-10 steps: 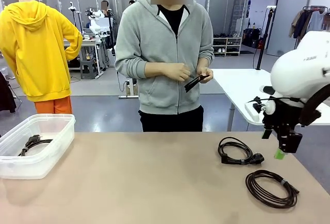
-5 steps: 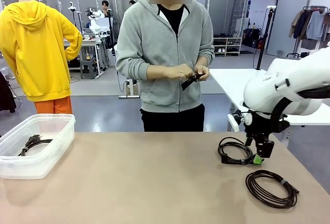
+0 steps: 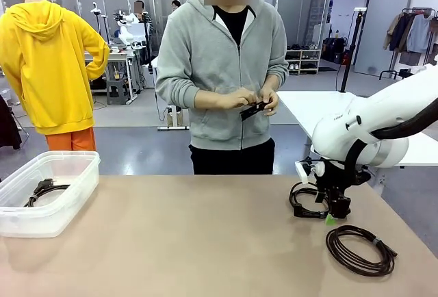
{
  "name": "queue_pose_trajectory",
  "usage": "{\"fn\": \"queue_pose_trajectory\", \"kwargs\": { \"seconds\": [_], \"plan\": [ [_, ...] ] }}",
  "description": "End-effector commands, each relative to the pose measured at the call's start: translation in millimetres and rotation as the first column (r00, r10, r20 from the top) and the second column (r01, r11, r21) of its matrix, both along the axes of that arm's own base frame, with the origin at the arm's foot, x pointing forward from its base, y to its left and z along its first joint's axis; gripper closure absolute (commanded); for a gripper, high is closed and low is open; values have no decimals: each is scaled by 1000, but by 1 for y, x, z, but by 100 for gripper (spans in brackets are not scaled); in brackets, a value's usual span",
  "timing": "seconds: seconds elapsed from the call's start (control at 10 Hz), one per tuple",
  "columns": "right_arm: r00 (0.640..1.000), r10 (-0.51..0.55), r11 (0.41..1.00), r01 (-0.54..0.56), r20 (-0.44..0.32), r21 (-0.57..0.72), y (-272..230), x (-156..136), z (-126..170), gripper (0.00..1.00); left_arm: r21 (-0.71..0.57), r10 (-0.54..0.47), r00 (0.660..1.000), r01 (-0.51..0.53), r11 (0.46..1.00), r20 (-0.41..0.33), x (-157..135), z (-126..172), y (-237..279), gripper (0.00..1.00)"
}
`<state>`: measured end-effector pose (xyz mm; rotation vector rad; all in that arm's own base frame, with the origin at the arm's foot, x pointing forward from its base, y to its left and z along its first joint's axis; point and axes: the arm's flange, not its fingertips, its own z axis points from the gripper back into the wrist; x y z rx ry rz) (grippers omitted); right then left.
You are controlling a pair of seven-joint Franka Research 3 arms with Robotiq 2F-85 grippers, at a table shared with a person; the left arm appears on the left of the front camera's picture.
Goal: Organize and store the cables.
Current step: Place the Power Cable into the Organizing box.
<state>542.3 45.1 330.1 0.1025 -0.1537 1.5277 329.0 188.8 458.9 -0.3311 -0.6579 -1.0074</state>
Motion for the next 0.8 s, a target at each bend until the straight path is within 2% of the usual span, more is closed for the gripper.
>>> {"fn": "queue_pose_trajectory", "kwargs": {
  "seconds": [0.0, 0.2, 0.7],
  "plan": [
    [1000, -13, 1000, 12, 15, 24, -5, 11, -8, 0, -13, 22, 1000, -22, 1000, -2, 3, 3, -1, 0],
    [998, -33, 999, 34, 47, -17, -7, 20, -21, 0, -13, 22, 1000, -22, 1000, -2, 3, 3, -1, 0],
    [997, -75, 996, 76, 27, -54, -5, 36, -38, 0, -13, 22, 1000, -22, 1000, -2, 3, 3, -1, 0]
  ]
}}
